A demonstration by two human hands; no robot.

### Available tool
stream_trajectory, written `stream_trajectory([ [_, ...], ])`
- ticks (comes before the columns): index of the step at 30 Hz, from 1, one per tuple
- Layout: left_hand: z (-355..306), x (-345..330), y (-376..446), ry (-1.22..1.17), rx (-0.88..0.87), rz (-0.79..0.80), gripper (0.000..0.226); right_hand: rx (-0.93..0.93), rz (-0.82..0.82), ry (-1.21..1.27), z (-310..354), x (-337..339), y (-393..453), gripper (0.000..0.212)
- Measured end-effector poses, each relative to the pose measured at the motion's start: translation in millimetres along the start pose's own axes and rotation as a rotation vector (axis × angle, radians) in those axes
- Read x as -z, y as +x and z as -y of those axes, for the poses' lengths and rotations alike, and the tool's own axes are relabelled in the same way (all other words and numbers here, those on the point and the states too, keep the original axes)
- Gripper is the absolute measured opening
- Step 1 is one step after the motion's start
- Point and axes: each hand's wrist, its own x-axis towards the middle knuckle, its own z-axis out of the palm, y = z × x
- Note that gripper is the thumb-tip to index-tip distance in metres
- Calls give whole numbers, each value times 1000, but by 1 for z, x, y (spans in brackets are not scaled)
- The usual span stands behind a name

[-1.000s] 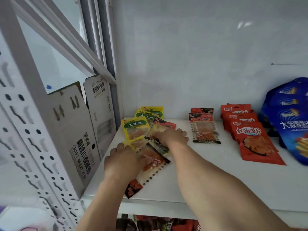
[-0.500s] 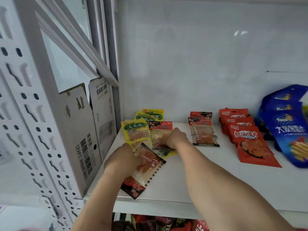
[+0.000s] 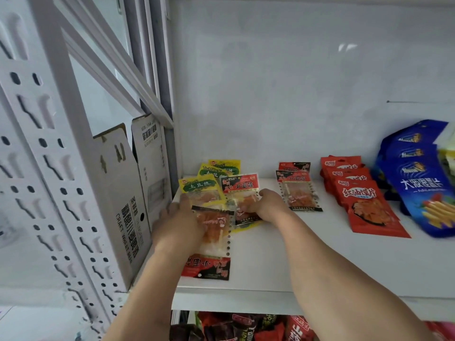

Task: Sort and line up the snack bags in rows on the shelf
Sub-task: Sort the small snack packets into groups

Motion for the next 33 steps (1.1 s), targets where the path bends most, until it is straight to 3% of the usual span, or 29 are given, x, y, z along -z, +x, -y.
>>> stream_trajectory([
  [2,-3,0,7,94,-243,-15,69,-8,-5,24,-4,3,-4,63],
  [4,-7,-3,17,140,-471,122,66,-14,-7,41,-9,5,-5,61],
  [6,-10,-6,23,135,-532,287,57,-14,-11,52,-13,8,-6,62],
  [8,-13,-6,25,129,-489,335,49,-15,-16,34,-18,9,-5,69],
  [13,-22,-2,26,271,-332,254,56,11,-22,-14,-27,13,-2,82],
  [16,-25,-5,26,290,-388,214,63,8,-23,-67,-30,15,-1,86],
  [19,-29,-9,27,257,-476,307,67,-11,-13,-123,-32,19,0,88],
  [22,-33,-7,33,289,-441,397,66,-33,-6,-131,-33,22,1,90],
  [28,-35,-3,40,282,-365,394,76,26,-27,40,-42,14,8,100],
  [33,-40,1,31,284,-271,352,80,39,-17,220,-51,13,15,84],
])
